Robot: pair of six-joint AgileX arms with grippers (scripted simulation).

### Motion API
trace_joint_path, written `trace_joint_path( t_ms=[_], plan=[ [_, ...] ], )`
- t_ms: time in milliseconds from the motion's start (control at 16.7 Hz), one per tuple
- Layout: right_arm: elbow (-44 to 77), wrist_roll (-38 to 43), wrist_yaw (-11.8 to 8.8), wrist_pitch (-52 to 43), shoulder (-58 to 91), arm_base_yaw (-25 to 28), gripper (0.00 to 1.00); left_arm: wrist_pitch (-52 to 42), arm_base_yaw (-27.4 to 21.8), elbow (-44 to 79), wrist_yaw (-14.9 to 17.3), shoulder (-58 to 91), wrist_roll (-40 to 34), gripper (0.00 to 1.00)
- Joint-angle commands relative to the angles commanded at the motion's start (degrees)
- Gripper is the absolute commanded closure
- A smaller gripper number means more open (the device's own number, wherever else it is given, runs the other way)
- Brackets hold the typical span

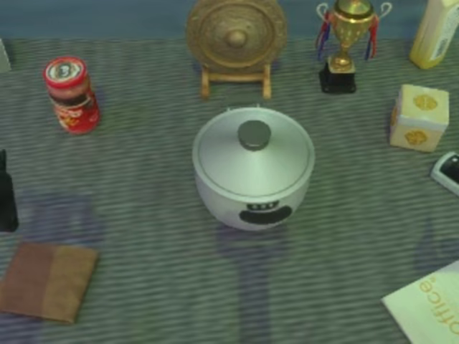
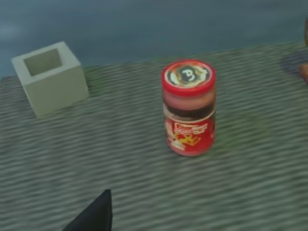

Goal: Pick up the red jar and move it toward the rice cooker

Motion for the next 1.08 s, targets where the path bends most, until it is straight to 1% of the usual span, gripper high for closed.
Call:
trace_joint_path(
  t_ms=[300, 660, 1080],
  plan=[
    [0.0, 0.0, 0.0, 0.0, 0.0, 0.0, 0.0, -13.7, -0.21, 26.07, 1.49, 24.19, 6.11, 0.0],
    [0.0, 0.0, 0.0, 0.0, 0.0, 0.0, 0.0, -32.52, -0.34, 62.23, 3.11, 57.06, 14.48, 0.0],
    [0.0, 0.0, 0.0, 0.0, 0.0, 0.0, 0.0, -53.33, -0.19, 102.8, 4.26, 94.33, 23.74, 0.0]
  ],
)
